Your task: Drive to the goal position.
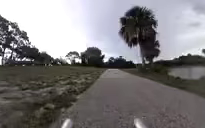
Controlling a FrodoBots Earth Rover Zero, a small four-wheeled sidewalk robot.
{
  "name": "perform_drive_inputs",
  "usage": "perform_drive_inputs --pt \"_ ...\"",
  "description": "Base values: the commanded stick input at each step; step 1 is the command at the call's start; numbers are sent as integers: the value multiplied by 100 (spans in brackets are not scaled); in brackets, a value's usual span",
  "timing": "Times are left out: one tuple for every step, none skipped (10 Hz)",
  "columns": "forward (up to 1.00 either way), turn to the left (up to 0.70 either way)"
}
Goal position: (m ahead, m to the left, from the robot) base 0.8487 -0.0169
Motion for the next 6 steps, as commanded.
perform_drive_inputs --pt "100 0" --pt "100 0" --pt "100 0" --pt "100 0" --pt "100 0" --pt "100 0"
